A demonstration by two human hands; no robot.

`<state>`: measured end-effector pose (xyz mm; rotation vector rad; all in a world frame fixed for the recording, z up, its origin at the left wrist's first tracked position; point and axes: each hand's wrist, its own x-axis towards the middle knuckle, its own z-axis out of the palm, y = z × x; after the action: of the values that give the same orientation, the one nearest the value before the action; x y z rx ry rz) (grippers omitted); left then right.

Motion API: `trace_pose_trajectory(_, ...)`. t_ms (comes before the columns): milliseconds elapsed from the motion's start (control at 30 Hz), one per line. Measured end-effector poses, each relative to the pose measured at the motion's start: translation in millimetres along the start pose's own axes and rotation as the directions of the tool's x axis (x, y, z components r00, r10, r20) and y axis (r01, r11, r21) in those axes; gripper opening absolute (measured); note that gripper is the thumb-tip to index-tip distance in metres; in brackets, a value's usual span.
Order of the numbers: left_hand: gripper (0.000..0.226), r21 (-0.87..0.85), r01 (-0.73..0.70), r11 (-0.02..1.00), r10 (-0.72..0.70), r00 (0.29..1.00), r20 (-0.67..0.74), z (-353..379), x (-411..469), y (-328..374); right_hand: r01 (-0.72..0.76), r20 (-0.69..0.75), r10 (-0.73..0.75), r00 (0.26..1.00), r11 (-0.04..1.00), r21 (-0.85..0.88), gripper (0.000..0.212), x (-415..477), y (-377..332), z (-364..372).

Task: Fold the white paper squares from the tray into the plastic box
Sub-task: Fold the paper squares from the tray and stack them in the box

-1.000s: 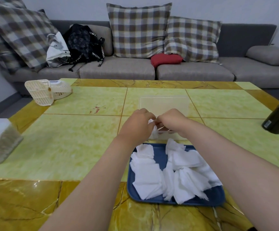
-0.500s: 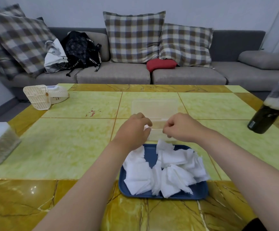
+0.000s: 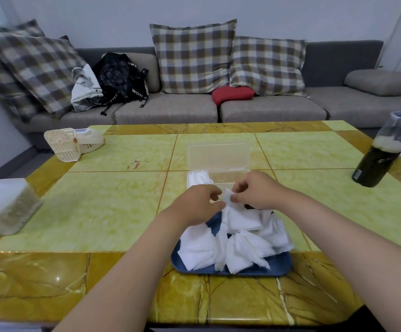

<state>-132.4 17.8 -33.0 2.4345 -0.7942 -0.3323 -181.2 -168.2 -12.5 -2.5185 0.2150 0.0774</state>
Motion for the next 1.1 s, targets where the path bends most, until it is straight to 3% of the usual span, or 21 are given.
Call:
trace_pose_trajectory(167,0.018,-0.277,-0.037,0.960,0.014,0.996,-0.087,2.0,3.1,11.8,-0.021,-0.028,0.031,0.999,0.948,0.318,0.019,-6.1,2.4,-7.4)
trace_pose_trajectory(300,0.009,-0.589,0.029,0.808,-0.127,0.984,-0.126,-1.4,5.4,14.9,-0.023,-0.026,0.037,0.999,0.907,0.420,0.010,-8.3,2.2,-12.1)
trace_pose_trajectory(467,0.006,-0.630,0.028,0.776,-0.147,0.980,-0.137,-7.4,2.5,13.5,-0.013,-0.040,0.037,0.999,0.881,0.472,0.006,-5.2,0.9,-9.6)
trace_pose_trajectory(667,0.012,-0.571,-0.015,0.821,-0.105,0.979,-0.177,-10.6,1.9,11.4,0.079,-0.113,-0.027,0.993,0.872,0.483,0.005,0.8,-10.7,-7.6)
trace_pose_trajectory(733,0.012,-0.535,0.011,0.845,-0.136,0.971,-0.195,-10.0,2.8,8.1,0.058,-0.070,-0.034,0.997,0.929,0.365,0.008,0.6,-9.5,-8.4)
trace_pose_trajectory(833,0.017,-0.465,0.061,0.883,-0.182,0.958,-0.221,-8.6,4.7,3.1,0.069,0.052,-0.066,0.996,0.997,-0.044,0.018,-4.6,-2.6,-11.0)
trace_pose_trajectory(933,0.033,-0.426,0.084,0.901,-0.212,0.942,-0.262,-9.3,3.0,2.9,0.115,0.067,-0.111,0.992,0.991,-0.069,0.014,-11.3,-1.7,-15.0)
trace_pose_trajectory(1100,0.006,-0.518,0.060,0.853,-0.207,0.951,-0.231,-13.0,-4.3,8.4,0.126,0.342,-0.036,0.939,0.961,-0.245,0.051,-22.3,0.0,-8.8)
